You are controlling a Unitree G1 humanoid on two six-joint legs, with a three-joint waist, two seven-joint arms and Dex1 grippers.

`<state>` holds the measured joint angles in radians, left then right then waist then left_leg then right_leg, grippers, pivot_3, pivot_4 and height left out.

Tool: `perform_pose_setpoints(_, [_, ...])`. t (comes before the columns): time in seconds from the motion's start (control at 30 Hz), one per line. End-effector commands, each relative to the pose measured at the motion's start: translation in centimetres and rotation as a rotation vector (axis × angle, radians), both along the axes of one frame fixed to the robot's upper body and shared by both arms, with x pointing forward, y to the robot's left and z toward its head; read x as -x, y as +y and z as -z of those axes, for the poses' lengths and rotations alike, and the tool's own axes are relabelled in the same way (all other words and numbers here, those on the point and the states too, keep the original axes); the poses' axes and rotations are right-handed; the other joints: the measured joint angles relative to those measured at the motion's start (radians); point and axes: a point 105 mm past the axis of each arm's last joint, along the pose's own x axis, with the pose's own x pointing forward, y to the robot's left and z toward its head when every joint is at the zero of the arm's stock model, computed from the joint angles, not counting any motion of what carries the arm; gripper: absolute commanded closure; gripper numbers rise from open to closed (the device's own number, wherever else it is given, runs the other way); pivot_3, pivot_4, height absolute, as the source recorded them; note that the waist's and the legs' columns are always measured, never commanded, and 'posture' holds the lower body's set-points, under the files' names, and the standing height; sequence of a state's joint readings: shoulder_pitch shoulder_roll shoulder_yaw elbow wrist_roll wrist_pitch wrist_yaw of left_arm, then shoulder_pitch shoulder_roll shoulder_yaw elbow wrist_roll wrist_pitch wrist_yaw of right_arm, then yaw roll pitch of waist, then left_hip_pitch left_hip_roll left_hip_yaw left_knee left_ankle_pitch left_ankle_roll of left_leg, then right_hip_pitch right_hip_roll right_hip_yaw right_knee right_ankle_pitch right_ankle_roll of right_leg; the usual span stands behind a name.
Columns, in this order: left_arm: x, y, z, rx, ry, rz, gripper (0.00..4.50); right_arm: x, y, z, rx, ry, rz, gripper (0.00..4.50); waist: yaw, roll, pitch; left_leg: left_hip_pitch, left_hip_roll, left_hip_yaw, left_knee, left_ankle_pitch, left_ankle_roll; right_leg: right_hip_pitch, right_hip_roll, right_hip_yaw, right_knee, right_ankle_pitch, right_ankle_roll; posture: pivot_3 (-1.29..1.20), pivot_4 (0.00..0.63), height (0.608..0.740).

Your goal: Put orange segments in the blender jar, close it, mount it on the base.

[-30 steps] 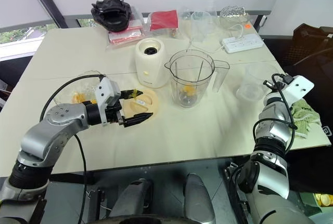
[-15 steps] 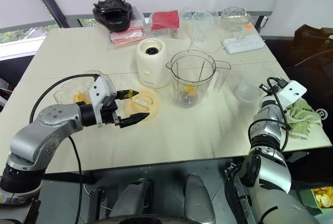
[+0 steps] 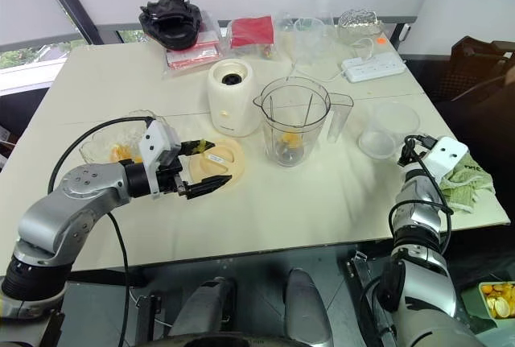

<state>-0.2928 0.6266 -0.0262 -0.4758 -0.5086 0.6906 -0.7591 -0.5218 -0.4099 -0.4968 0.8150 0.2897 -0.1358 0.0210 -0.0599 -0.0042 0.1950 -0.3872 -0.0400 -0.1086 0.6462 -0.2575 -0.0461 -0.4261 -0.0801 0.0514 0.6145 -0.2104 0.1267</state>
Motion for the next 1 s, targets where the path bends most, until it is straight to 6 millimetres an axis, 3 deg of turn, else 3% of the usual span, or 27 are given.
perform_pose_setpoints(0.03, [-0.1,-0.4,-0.9,0.002,-0.049,0.018,0.00,0.1,0.5,-2.1,0.038,-0.059,-0.026,1.50,0.000,0.000,0.000,0.000,0.000,0.000,0.000,0.000,0.000,0.000,0.000,0.000,0.000,0.000,0.000,0.00,0.150,0.740])
perform_pose_setpoints(0.1, [-0.2,-0.3,-0.9,0.001,-0.050,0.018,0.00,0.5,0.9,-2.3,0.049,-0.062,-0.047,1.50,0.000,0.000,0.000,0.000,0.000,0.000,0.000,0.000,0.000,0.000,0.000,0.000,0.000,0.000,0.000,0.00,0.150,0.740])
perform_pose_setpoints(0.37, [-1.5,1.0,-0.5,-0.044,-0.052,0.018,0.00,5.4,5.0,-4.6,0.114,-0.019,-0.238,1.50,0.016,0.001,-0.001,0.000,0.000,0.000,0.001,0.000,0.000,0.000,0.000,0.000,0.001,-0.001,-0.002,0.00,0.150,0.740])
perform_pose_setpoints(0.5, [-2.5,2.1,-0.6,-0.103,-0.056,0.050,0.00,8.5,7.5,-6.5,0.145,0.034,-0.449,1.50,0.024,0.001,-0.001,0.000,0.000,-0.001,0.001,0.000,0.000,0.000,0.001,0.000,0.002,-0.002,-0.003,0.00,0.150,0.740])
perform_pose_setpoints(0.7, [-4.3,3.5,-1.0,-0.231,-0.054,0.170,0.00,13.7,13.8,-8.2,0.242,0.123,-0.906,1.50,0.028,-0.001,-0.001,0.000,0.000,-0.001,0.001,0.000,0.000,0.001,0.000,-0.001,0.000,-0.003,-0.003,0.00,0.150,0.740])
perform_pose_setpoints(0.87, [-7.0,4.2,-0.8,-0.361,-0.042,0.272,0.00,15.4,17.8,-9.6,0.248,0.126,-1.126,1.50,0.025,-0.002,0.000,0.000,0.001,0.000,0.003,0.000,0.000,0.001,0.000,-0.001,0.000,-0.004,-0.001,0.00,0.150,0.740])
perform_pose_setpoints(1.0, [-9.1,4.2,-0.2,-0.478,-0.013,0.361,0.00,15.4,20.4,-11.0,0.297,0.112,-1.236,1.50,0.037,-0.006,0.001,-0.001,0.000,0.000,0.004,0.000,0.000,0.001,0.000,-0.001,-0.001,-0.004,-0.002,0.00,0.150,0.740])
